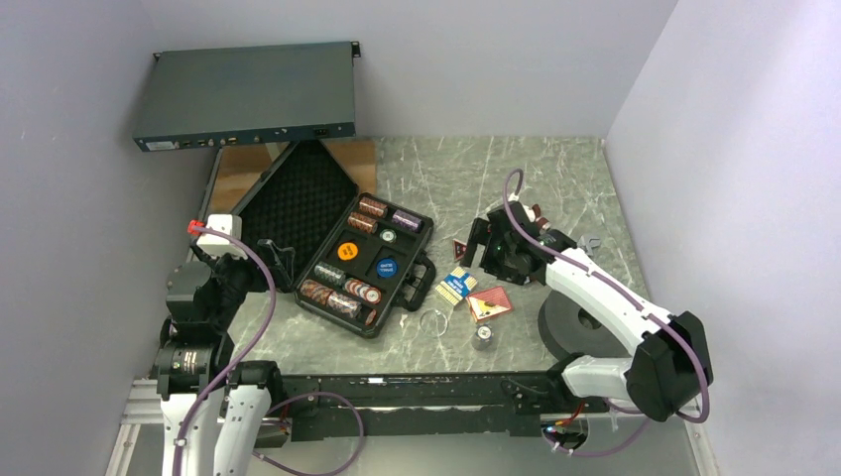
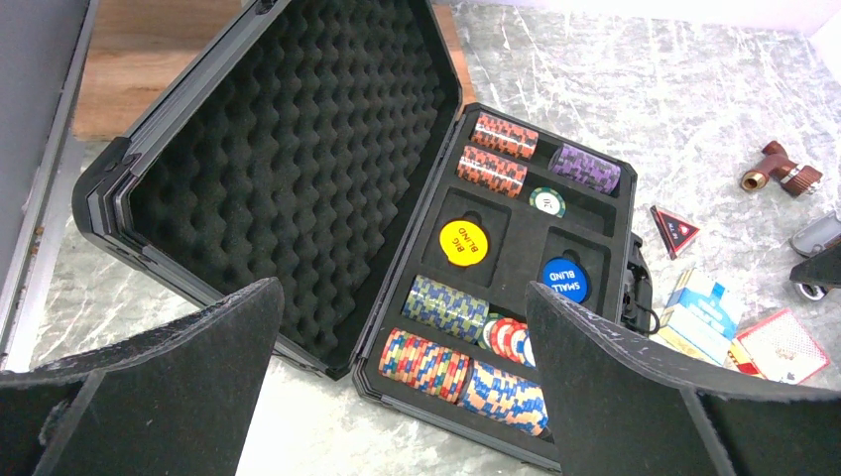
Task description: Pack up texas hold em set
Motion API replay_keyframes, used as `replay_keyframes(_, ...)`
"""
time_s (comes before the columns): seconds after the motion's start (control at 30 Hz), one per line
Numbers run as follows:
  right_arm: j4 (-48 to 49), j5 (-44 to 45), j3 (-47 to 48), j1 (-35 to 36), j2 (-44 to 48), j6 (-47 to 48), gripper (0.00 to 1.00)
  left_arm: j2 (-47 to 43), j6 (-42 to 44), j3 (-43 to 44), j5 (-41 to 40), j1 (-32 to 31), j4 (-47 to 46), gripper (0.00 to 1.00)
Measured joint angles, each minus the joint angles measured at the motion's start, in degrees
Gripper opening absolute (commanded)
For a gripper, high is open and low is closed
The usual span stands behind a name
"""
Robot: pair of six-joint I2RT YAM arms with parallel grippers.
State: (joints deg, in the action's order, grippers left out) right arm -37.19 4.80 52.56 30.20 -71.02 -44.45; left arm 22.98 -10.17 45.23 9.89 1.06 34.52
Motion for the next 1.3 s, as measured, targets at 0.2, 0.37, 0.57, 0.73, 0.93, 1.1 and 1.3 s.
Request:
replay_keyframes(0.2, -0.1, 2.9, 0.0, 2.0, -0.9, -6.2, 1.00, 0.0, 0.0, 0.0, 0.1, 0.0, 0.0, 0.99)
replay_keyframes(0.37, 0.0, 4.2, 0.1, 3.0, -2.9, -9.8, 1.00, 0.0, 0.0, 0.0, 0.3, 0.0, 0.0, 0.99)
replay_keyframes(0.57, -1.4, 5.6, 3.1, 4.3, -8.5, -13.0, 1.00, 0.0, 0.0, 0.0, 0.4, 0.0, 0.0, 0.99)
replay_keyframes(0.73, -1.9, 5.7, 6.1, 5.8, -12.8, -14.7, 1.00, 0.0, 0.0, 0.0, 0.4, 0.0, 0.0, 0.99)
replay_keyframes(0.93, -2.0, 5.6, 6.8, 7.3, -16.3, -16.9, 1.00, 0.0, 0.0, 0.0, 0.4, 0.0, 0.0, 0.99)
replay_keyframes(1.1, -1.9, 5.6, 6.8, 7.8, -17.4, -19.8, 0.96, 0.0, 0.0, 0.0, 0.4, 0.0, 0.0, 0.99)
replay_keyframes(1.3, -1.0, 5.2, 6.5, 8.1, -18.1, -22.7, 0.95, 0.0, 0.0, 0.0, 0.4, 0.0, 0.0, 0.99)
